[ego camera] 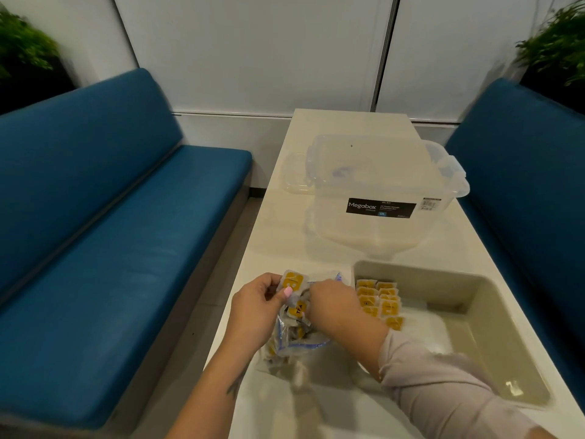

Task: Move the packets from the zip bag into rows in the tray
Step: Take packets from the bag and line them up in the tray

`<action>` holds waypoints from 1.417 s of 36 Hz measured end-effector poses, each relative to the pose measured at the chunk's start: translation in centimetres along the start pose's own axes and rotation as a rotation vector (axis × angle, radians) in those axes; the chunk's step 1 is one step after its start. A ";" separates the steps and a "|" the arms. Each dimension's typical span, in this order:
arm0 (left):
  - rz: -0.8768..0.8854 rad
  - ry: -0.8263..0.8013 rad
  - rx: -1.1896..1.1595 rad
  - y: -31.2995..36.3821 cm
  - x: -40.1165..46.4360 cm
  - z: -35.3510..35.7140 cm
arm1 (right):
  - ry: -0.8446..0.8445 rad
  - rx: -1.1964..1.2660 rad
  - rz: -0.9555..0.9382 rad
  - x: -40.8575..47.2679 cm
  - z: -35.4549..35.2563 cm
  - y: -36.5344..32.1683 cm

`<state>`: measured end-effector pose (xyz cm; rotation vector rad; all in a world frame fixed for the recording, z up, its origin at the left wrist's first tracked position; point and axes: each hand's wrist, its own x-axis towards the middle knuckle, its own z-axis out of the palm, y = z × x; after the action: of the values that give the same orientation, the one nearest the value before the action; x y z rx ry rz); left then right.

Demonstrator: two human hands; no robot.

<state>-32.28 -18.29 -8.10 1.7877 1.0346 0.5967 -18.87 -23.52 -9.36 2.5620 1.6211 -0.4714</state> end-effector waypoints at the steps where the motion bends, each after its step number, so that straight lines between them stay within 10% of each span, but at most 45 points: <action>1: -0.001 0.001 -0.003 -0.1 0.0 0.0 | -0.005 -0.003 0.018 0.1 0.3 -0.2; 22: -0.019 0.002 -0.034 -0.2 0.5 -0.2 | -0.036 0.397 0.083 -0.5 -1.9 1.0; 37: 0.016 0.136 -0.229 2.1 1.0 -0.1 | 0.058 1.272 0.161 -3.5 -4.9 4.7; 51: -0.164 -0.096 -0.543 3.8 0.5 2.1 | 0.150 1.716 0.305 -4.3 -3.3 2.1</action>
<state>-28.98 -19.64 -5.54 1.2318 0.8429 0.6125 -18.00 -27.39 -5.14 3.6662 0.6485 -2.4850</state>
